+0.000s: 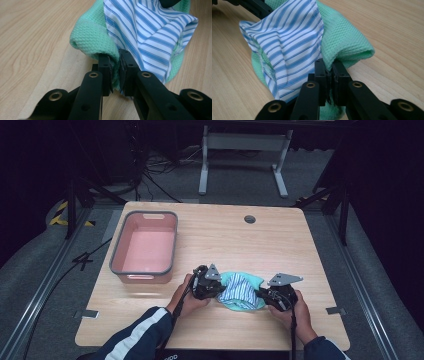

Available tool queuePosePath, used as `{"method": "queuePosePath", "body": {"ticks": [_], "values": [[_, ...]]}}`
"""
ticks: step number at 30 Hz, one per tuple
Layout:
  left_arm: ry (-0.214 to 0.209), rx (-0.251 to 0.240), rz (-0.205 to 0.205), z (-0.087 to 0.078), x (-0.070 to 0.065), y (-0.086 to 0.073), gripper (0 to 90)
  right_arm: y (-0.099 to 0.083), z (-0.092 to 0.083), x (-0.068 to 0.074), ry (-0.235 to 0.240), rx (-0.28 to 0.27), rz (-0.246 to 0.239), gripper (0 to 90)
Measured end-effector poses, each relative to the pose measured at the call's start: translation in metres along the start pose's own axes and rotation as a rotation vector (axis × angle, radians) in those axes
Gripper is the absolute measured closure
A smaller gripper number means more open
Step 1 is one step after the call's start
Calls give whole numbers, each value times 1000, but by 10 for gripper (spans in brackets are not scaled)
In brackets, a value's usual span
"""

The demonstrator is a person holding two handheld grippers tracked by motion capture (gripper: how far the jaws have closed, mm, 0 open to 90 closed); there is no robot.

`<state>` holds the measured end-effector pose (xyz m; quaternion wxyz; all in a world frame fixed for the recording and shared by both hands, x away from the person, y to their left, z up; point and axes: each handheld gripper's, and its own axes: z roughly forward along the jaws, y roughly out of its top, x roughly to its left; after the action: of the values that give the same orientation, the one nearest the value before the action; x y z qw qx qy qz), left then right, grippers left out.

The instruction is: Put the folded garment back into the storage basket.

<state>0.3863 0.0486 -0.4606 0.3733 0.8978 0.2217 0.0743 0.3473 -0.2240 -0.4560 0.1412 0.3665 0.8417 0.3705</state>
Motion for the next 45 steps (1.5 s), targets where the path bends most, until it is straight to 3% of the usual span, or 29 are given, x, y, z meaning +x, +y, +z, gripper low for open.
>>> {"method": "queuePosePath", "body": {"ticks": [9,14,26,35,45], "values": [[15,-35,0,-13,1,15,819,13,-17,-2,-4,-57,-2,847],[28,-42,31,-27,3,31,820,25,-29,-5,-6,-96,3,847],[74,-58,55,-63,16,58,819,72,-43,-6,-25,-138,-39,847],[108,-62,46,-86,30,59,820,101,-38,-1,-19,-156,-63,847],[173,-61,20,-120,52,51,820,141,-22,16,-4,-167,-118,847]]}}
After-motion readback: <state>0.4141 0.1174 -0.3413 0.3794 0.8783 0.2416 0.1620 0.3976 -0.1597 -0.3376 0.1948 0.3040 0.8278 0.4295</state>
